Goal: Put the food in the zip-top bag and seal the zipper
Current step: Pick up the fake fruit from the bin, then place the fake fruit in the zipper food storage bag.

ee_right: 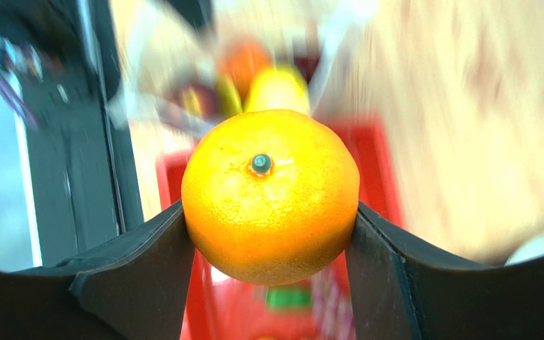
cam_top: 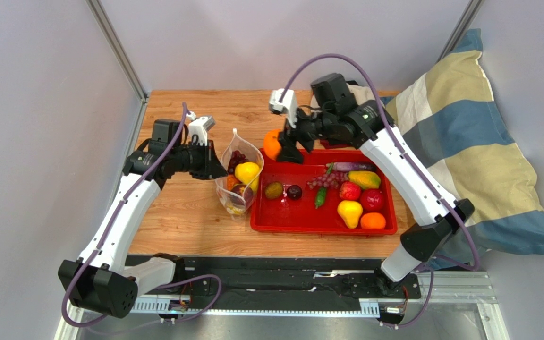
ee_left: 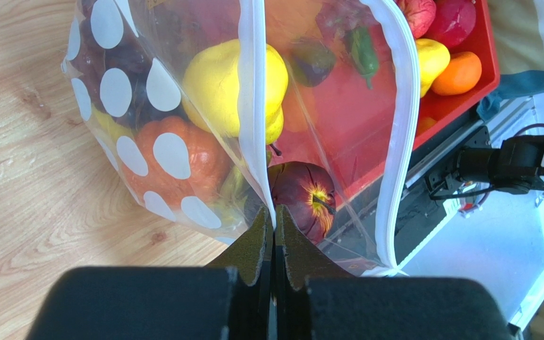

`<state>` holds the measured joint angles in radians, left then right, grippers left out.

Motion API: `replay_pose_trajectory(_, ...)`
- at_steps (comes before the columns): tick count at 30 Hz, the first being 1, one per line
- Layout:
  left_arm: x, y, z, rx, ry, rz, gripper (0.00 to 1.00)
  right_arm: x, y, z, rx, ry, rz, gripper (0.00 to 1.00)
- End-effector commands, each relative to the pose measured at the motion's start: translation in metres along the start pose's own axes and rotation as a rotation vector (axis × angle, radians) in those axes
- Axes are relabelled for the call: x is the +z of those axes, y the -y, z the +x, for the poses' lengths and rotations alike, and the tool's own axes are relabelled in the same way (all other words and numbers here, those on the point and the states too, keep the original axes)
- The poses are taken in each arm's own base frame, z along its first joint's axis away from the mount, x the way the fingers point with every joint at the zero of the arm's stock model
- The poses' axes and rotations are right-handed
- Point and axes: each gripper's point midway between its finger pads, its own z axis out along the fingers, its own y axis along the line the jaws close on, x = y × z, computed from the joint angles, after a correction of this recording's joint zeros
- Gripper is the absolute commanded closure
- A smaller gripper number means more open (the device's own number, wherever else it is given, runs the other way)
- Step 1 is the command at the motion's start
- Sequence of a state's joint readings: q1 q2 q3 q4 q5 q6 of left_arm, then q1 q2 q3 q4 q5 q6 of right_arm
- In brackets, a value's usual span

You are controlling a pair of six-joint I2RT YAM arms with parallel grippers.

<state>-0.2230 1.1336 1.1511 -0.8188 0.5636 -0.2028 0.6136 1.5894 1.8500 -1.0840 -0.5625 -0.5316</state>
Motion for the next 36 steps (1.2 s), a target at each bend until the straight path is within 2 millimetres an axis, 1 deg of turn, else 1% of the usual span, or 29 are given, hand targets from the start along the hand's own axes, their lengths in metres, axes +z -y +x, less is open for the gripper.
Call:
replay_pose_trajectory(1, -0.010, 0.009, -0.009, 0.049, 0.054, 0.012, 1.00, 0.028, -0.010, -0.072, -0.027, 0.152, -0.033, 0.58)
replay_pose_trajectory(2, -0.010, 0.010, -0.010, 0.045, 0.056, 0.014, 1.00, 0.045, -0.012, -0.071, -0.029, 0.132, -0.054, 0.58)
replay_pose_trajectory(4, -0.012, 0.011, -0.010, 0.044, 0.062, 0.015, 1.00, 0.058, -0.011, -0.078, -0.040, 0.140, -0.046, 0.58)
replay_pose_trajectory(7, -0.013, 0.012, -0.011, 0.040, 0.067, 0.013, 1.00, 0.085, -0.022, -0.080, -0.070, 0.130, -0.060, 0.57)
replay_pose_trajectory(10, -0.013, 0.013, -0.010, 0.032, 0.064, 0.019, 1.00, 0.108, -0.020, -0.072, -0.075, 0.095, -0.024, 0.57)
replay_pose_trajectory(13, -0.014, 0.012, -0.009, 0.030, 0.064, 0.013, 1.00, 0.119, -0.021, -0.064, -0.075, 0.062, -0.019, 0.53)
replay_pose_trajectory(15, -0.015, 0.011, -0.009, 0.031, 0.066, 0.009, 1.00, 0.122, -0.024, -0.058, -0.077, 0.042, -0.021, 0.47)
replay_pose_trajectory(16, -0.015, 0.011, -0.009, 0.029, 0.067, 0.010, 1.00, 0.123, -0.025, -0.056, -0.076, 0.032, -0.022, 0.41)
replay_pose_trajectory(17, -0.015, 0.011, -0.010, 0.027, 0.069, 0.009, 1.00, 0.123, -0.027, -0.053, -0.073, 0.024, -0.026, 0.23)
replay_pose_trajectory(18, -0.015, 0.011, -0.010, 0.027, 0.069, 0.009, 1.00, 0.122, -0.028, -0.051, -0.069, 0.016, -0.028, 0.15)
replay_pose_trajectory(20, -0.015, 0.010, -0.010, 0.027, 0.071, 0.008, 1.00, 0.113, -0.029, -0.057, -0.052, 0.035, -0.018, 0.01)
replay_pose_trajectory(22, -0.015, 0.010, -0.010, 0.025, 0.069, 0.008, 1.00, 0.104, -0.031, -0.066, -0.045, 0.058, -0.012, 0.02)
replay_pose_trajectory(24, -0.015, 0.010, -0.010, 0.024, 0.069, 0.009, 1.00, 0.091, -0.031, -0.075, -0.013, 0.086, 0.005, 0.01)
replay_pose_trajectory(26, -0.016, 0.010, -0.011, 0.029, 0.071, 0.007, 1.00, 0.077, -0.025, -0.079, 0.022, 0.106, 0.030, 0.02)
replay_pose_trajectory(27, -0.017, 0.010, -0.011, 0.030, 0.072, 0.005, 1.00, 0.074, -0.022, -0.077, 0.071, 0.104, 0.045, 0.02)
replay_pose_trajectory(28, -0.018, 0.010, -0.013, 0.031, 0.076, 0.004, 1.00, 0.068, -0.010, -0.071, 0.104, 0.096, 0.088, 0.04)
replay_pose_trajectory(29, -0.018, 0.010, -0.013, 0.033, 0.076, 0.004, 1.00, 0.065, -0.004, -0.066, 0.129, 0.088, 0.115, 0.07)
replay_pose_trajectory(30, -0.017, 0.010, -0.013, 0.032, 0.075, 0.004, 1.00, 0.056, 0.001, -0.063, 0.157, 0.096, 0.148, 0.09)
replay_pose_trajectory(31, -0.018, 0.010, -0.013, 0.034, 0.075, 0.004, 1.00, 0.056, 0.015, -0.044, 0.193, 0.055, 0.200, 0.10)
replay_pose_trajectory(33, -0.019, 0.010, -0.014, 0.039, 0.077, 0.001, 1.00, 0.050, 0.023, -0.029, 0.229, 0.031, 0.238, 0.12)
replay_pose_trajectory(34, -0.019, 0.010, -0.015, 0.047, 0.078, 0.000, 1.00, 0.051, 0.028, -0.016, 0.270, 0.006, 0.245, 0.13)
replay_pose_trajectory(36, -0.019, 0.009, -0.016, 0.053, 0.078, -0.002, 1.00, 0.053, 0.025, -0.008, 0.304, -0.009, 0.212, 0.16)
